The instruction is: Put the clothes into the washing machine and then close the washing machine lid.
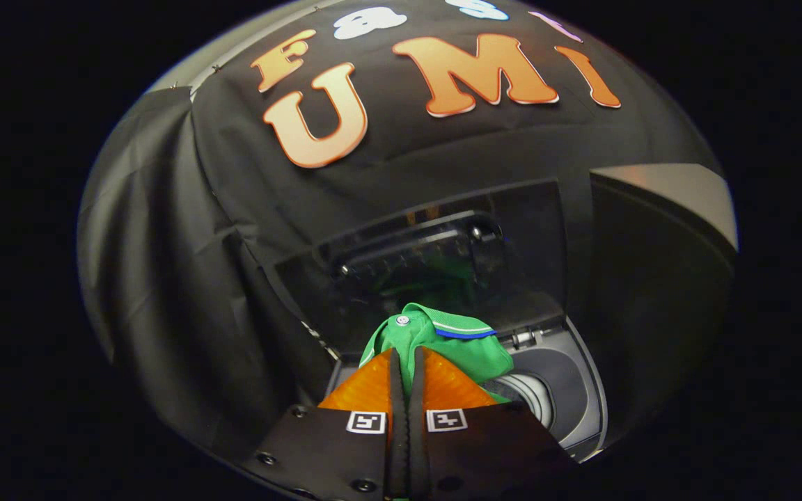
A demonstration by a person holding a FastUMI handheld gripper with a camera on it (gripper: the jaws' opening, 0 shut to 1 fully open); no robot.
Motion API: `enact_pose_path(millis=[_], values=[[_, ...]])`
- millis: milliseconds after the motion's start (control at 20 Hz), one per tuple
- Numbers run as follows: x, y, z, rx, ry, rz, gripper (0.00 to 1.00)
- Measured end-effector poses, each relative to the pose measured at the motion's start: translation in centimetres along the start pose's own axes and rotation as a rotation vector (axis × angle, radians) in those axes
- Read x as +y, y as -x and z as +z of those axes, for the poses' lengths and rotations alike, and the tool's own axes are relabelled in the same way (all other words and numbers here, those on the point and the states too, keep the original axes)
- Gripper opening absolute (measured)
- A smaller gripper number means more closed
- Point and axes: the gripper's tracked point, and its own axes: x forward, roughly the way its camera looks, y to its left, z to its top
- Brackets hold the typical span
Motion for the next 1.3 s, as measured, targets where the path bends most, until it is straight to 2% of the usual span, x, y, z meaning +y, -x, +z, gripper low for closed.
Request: enact_pose_path(millis=[450,800,1000,1300], values=[[-3.2,-4.0,-6.7,0.124,0.028,-0.094,0.08],[-5.4,-6.7,-12.6,0.311,-0.015,-0.173,0.08],[-5.6,-8.3,-14.7,0.390,-0.032,-0.186,0.08],[-6.4,-9.1,-15.9,0.434,-0.033,-0.205,0.08]])
